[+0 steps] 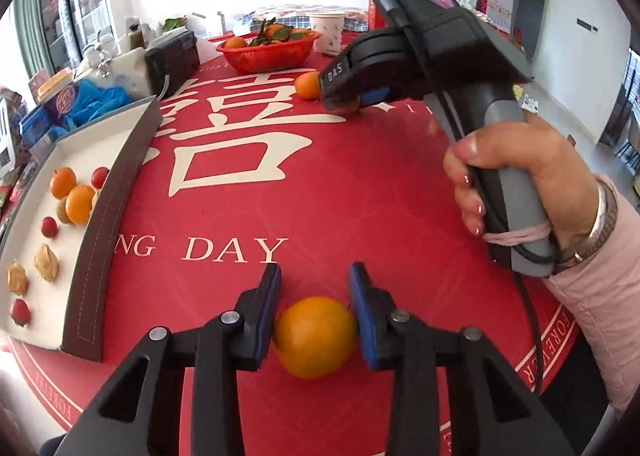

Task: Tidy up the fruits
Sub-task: 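Carry the orange over the tray and open the left gripper while the right gripper holds the kiwi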

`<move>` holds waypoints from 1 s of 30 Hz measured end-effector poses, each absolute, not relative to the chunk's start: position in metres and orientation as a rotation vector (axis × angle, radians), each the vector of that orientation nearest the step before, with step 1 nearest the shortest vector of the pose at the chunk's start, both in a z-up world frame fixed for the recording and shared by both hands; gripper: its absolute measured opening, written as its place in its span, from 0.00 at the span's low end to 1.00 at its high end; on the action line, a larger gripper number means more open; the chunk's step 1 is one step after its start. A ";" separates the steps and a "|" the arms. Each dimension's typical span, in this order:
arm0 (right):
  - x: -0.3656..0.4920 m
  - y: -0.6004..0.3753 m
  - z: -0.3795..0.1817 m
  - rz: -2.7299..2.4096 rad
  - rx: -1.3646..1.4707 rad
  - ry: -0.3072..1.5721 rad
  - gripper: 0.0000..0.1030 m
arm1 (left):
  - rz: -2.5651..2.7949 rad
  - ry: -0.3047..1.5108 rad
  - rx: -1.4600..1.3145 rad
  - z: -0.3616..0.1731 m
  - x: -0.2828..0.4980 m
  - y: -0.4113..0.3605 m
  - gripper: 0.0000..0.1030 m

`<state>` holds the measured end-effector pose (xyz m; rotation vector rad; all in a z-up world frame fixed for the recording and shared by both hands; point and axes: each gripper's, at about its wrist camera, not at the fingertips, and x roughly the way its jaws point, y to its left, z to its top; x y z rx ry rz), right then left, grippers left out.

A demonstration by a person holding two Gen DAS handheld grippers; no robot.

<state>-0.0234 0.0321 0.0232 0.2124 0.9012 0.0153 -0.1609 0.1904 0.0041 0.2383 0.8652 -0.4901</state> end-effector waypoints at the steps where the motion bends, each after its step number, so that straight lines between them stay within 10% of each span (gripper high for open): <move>1: -0.024 0.032 0.023 0.017 0.217 0.899 0.27 | -0.488 0.868 0.227 0.003 -0.160 0.191 0.37; 30: -0.031 0.052 0.046 0.186 0.275 0.850 0.27 | -0.186 0.793 0.099 0.060 -0.082 0.280 0.31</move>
